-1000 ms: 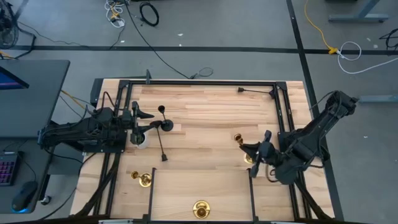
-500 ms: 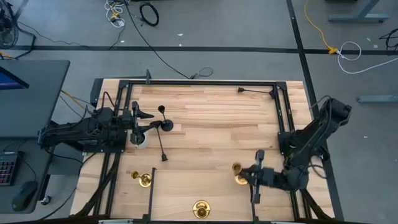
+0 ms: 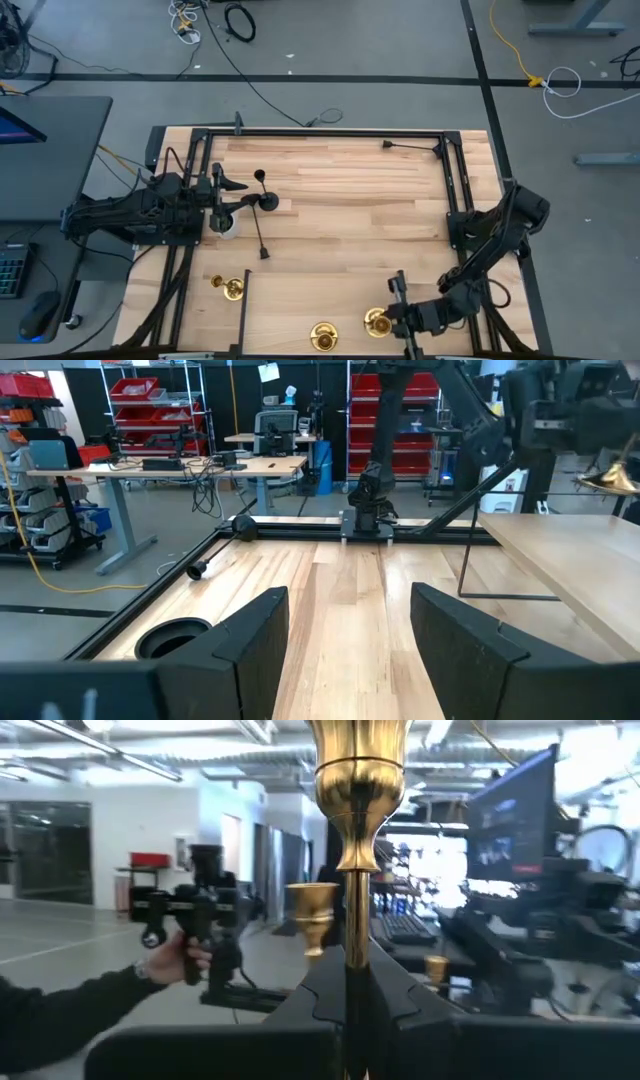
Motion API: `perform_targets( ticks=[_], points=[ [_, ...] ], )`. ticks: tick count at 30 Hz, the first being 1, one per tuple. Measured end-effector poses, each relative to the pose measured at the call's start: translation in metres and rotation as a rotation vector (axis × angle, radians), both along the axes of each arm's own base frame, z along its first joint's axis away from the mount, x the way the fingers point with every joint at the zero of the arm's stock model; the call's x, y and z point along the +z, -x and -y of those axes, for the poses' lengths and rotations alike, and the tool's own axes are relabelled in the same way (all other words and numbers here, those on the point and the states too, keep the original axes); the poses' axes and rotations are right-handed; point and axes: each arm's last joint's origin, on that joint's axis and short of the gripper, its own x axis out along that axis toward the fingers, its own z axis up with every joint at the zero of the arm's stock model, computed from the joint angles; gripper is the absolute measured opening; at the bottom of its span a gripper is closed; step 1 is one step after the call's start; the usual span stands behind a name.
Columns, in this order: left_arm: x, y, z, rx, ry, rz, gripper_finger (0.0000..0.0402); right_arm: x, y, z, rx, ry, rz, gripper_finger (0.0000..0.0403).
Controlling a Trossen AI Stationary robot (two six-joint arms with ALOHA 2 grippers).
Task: Pick & Place candle stick holders
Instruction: Put the right yellow candlestick on the shelf
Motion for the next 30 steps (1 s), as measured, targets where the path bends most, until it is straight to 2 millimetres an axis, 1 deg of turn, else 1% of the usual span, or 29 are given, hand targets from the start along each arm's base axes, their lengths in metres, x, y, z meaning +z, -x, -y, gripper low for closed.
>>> perform_targets(
  ticks=[3,6,10,18,22,30],
  points=[
    [0.000,0.000,0.000,0.000,0.000,-0.001,0.0211,-0.010,-0.002,-0.005,0.047,0.007,0.026,0.0004],
    [-0.001,0.000,0.000,0.000,0.001,-0.008,0.0211,-0.014,-0.002,-0.008,0.100,-0.001,0.061,0.0004],
    [-0.001,0.000,0.000,0.000,0.001,-0.007,0.0211,-0.025,-0.005,-0.012,0.118,0.019,0.040,0.0004],
    [-0.001,0.000,0.000,0.000,0.001,-0.007,0.0211,-0.028,-0.018,-0.025,0.157,0.055,0.070,0.0004],
    [-0.001,0.000,0.000,0.000,0.001,-0.007,0.0211,-0.040,-0.024,-0.025,0.149,0.083,0.042,0.0004],
    [-0.001,0.000,0.000,0.000,0.000,-0.007,0.0211,-0.043,-0.028,-0.022,0.125,0.070,0.009,0.0005]
  ],
)
